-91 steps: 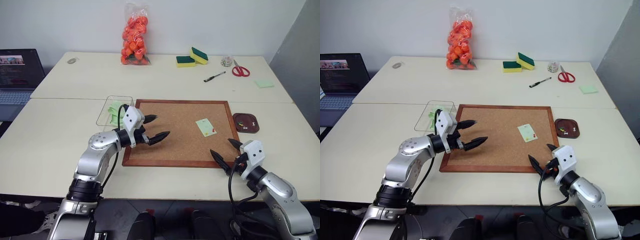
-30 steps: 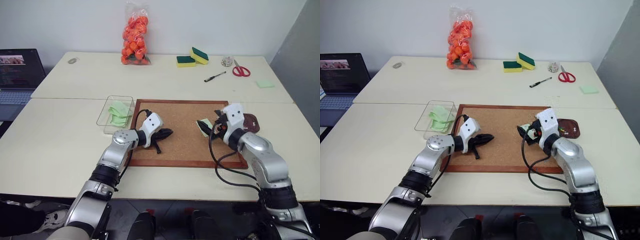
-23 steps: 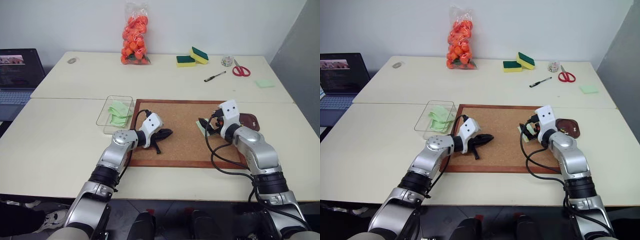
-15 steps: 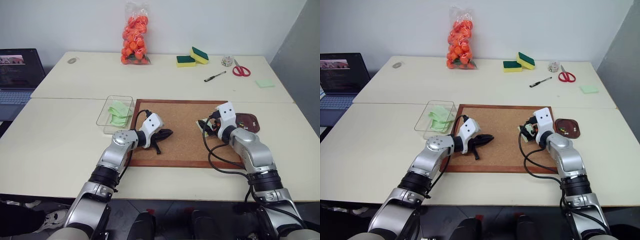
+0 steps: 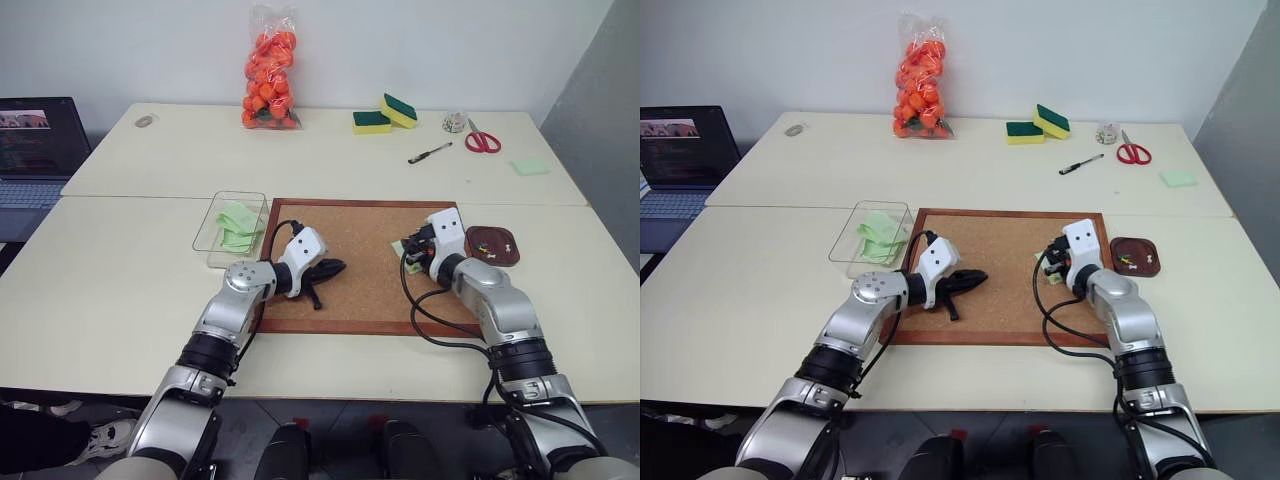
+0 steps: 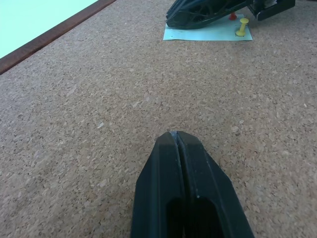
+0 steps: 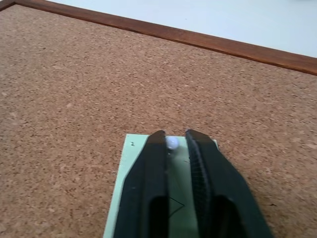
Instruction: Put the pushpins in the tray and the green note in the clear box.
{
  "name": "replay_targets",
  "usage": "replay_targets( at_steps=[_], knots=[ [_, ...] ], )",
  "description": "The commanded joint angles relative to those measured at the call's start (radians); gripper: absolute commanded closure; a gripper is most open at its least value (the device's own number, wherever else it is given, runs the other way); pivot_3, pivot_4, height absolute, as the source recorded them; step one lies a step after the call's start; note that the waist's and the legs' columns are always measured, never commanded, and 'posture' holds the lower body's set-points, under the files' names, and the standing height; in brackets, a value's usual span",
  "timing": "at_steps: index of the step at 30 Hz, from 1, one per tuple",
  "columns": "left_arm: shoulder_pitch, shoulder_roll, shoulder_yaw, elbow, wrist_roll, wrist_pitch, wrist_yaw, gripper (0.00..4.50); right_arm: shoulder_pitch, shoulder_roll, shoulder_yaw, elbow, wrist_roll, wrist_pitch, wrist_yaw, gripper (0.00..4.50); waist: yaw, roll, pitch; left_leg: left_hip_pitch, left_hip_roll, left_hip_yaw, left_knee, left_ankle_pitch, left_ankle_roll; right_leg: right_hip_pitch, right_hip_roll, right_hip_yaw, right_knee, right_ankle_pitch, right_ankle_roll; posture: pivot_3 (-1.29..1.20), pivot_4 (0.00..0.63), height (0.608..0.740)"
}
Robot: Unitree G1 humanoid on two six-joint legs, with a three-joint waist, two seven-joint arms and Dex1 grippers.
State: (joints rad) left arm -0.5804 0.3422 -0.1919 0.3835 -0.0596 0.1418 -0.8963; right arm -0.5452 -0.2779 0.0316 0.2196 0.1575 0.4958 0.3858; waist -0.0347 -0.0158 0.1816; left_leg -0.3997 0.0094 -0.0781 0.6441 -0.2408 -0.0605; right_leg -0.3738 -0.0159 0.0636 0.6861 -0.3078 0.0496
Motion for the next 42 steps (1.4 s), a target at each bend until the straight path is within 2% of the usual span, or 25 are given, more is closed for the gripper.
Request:
replay_targets(
  at_steps=[1,31,38,42],
  knots=[
    [0.019,0.003,-0.018,-0.024,0.010,0.005,-0.004,4.50,-0.028,-0.002,-0.019,-0.010,0.001,-0.018,0.001,4.49,0.000,0.000,0.000,0.000,0.000,0.000,0.000,0.000,0.000,0.000,0.000,0.000,0.000,0.000,0.000,0.00,0.150,0.740],
    [0.041,0.008,-0.042,-0.049,0.020,0.037,-0.013,4.50,0.025,0.009,-0.078,-0.221,0.044,-0.030,-0.015,4.49,0.001,0.000,0.000,0.000,0.000,0.000,0.000,0.000,0.000,0.000,0.000,0.000,0.000,0.000,0.000,0.00,0.150,0.740],
    [0.050,0.009,-0.041,-0.064,0.014,0.042,-0.010,4.50,0.136,-0.095,-0.209,-0.421,0.063,0.039,-0.040,4.49,0.006,0.000,0.000,-0.001,0.000,0.000,0.000,0.000,0.000,0.000,-0.001,0.000,-0.001,0.000,0.000,0.00,0.150,0.740],
    [0.054,0.008,-0.041,-0.073,0.011,0.047,-0.008,4.50,0.216,-0.173,-0.266,-0.467,0.053,0.070,-0.043,4.49,0.004,0.001,-0.001,-0.001,-0.001,0.000,-0.001,0.000,0.000,0.001,-0.001,0.000,-0.004,0.000,0.000,0.00,0.150,0.740]
  ],
)
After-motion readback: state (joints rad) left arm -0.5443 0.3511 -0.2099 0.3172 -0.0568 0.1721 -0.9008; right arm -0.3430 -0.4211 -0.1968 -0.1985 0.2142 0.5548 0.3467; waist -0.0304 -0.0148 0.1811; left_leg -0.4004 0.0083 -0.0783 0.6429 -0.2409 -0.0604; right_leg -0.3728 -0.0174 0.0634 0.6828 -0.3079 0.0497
